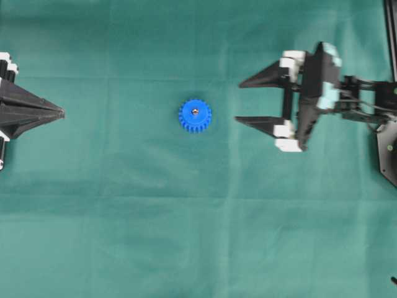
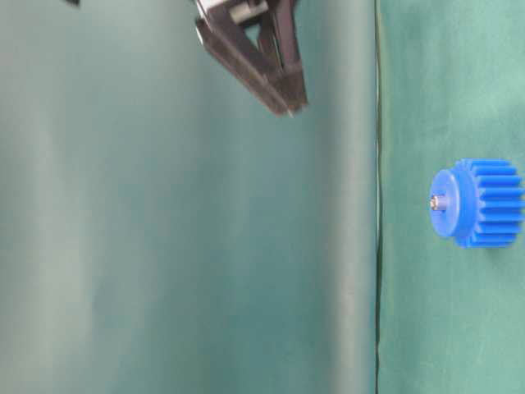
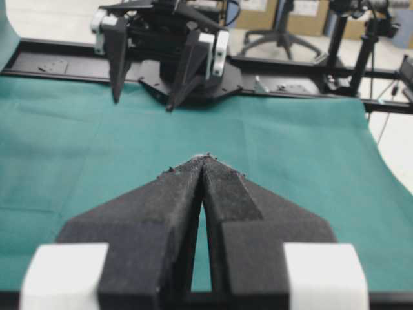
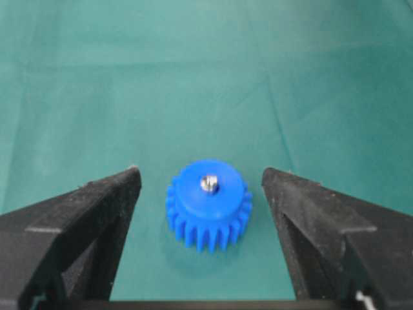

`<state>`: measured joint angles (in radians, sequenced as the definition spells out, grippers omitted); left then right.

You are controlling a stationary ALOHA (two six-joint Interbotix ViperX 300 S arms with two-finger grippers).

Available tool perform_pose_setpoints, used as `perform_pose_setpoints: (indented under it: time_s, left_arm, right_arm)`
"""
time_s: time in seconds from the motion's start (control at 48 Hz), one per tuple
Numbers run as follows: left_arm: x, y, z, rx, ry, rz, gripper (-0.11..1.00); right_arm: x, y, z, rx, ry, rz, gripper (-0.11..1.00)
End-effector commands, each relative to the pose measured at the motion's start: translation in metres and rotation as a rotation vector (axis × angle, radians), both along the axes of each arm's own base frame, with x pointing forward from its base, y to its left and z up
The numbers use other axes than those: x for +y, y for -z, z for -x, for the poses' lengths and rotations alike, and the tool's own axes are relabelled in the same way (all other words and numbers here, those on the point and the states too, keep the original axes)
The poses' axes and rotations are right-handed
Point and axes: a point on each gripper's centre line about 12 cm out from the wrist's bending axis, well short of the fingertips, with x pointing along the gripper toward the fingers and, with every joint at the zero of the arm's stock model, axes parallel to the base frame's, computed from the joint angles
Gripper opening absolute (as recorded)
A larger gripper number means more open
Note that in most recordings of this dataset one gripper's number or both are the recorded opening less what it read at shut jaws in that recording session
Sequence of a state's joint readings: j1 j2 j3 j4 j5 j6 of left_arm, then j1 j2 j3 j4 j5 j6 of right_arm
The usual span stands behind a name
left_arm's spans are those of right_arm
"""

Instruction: Insert the shaft placed at a random location into the center hole of the small gear at another random location.

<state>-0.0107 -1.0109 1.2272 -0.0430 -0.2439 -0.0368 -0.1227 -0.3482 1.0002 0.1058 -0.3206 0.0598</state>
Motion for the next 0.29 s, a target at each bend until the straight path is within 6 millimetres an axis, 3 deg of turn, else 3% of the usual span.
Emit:
perform_pose_setpoints:
  time_s: [0.0, 0.271]
  left_arm:
    - [-0.001, -0.004, -0.001, -0.012, 0.003, 0.002, -0.01]
    - [0.0, -0.004, -0.001, -0.009, 0.001, 0.002, -0.01]
  right_arm:
    - [0.003, -0.01, 0.012, -0.027, -0.003, -0.003, 0.78]
    - [0.009, -0.014, 0.043, -0.01, -0.017, -0.01, 0.78]
